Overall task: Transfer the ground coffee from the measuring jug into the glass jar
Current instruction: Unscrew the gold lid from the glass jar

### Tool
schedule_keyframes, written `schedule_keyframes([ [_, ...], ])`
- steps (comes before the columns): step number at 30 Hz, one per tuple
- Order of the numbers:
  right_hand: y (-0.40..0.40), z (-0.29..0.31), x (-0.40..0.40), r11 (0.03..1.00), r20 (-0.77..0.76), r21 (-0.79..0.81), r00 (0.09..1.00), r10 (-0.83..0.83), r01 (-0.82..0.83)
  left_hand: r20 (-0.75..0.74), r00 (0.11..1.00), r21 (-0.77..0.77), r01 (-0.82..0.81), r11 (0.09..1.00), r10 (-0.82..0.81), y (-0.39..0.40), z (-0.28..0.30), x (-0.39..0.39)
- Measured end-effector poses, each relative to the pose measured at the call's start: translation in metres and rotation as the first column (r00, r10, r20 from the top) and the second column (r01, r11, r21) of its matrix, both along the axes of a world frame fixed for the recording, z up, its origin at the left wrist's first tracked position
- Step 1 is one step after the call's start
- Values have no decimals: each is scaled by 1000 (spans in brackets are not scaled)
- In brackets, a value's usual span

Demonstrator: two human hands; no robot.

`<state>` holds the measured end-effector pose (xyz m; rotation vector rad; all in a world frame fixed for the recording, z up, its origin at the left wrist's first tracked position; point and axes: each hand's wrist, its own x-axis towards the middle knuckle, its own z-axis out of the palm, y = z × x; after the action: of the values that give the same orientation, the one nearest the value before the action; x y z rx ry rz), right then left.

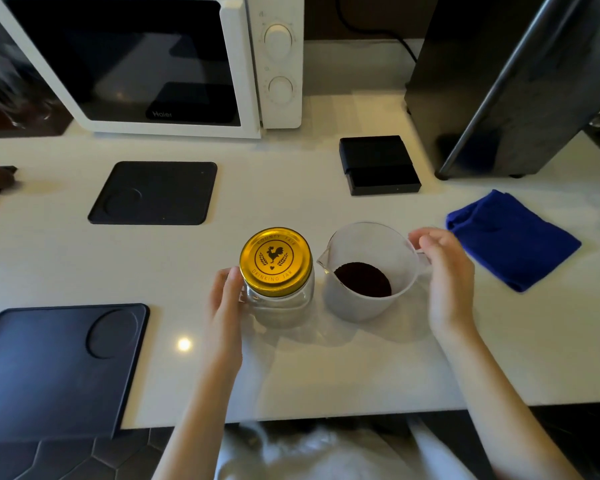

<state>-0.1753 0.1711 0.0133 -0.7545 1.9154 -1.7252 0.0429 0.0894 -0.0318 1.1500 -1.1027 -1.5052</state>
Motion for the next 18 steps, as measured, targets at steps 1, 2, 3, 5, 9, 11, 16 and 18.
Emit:
schedule_keyframes([
  [1, -1, 6, -1, 999, -105, -16, 993, 48, -50, 34, 999, -64, 7, 998, -5, 1, -1, 1],
  [2, -3, 12, -1, 993, -212, -33, 971, 108, -117, 60, 998, -132, 21, 991, -14, 3, -2, 2],
  [3, -5, 18, -1, 980, -316, -38, 933, 173, -195, 88, 996, -196, 34, 980, -17, 4, -4, 4],
  [5, -12, 29, 1, 936, -476, 3, 823, 310, -351, 181, 983, -300, 90, 950, -36, 7, -8, 9],
  [9, -30, 50, 20, 807, -650, 179, 548, 527, -563, 426, 901, -403, 272, 874, -83, 7, -17, 21],
  [11, -39, 53, 31, 737, -722, 304, 358, 592, -604, 503, 862, -404, 297, 865, -61, 7, -19, 21],
  [16, -56, 52, 50, 636, -783, 506, 0, 623, -582, 506, 861, -388, 277, 879, -47, 5, -21, 20],
  [18, -60, 52, 53, 636, -794, 523, -52, 606, -567, 522, 852, -393, 281, 875, -39, 5, -22, 21],
])
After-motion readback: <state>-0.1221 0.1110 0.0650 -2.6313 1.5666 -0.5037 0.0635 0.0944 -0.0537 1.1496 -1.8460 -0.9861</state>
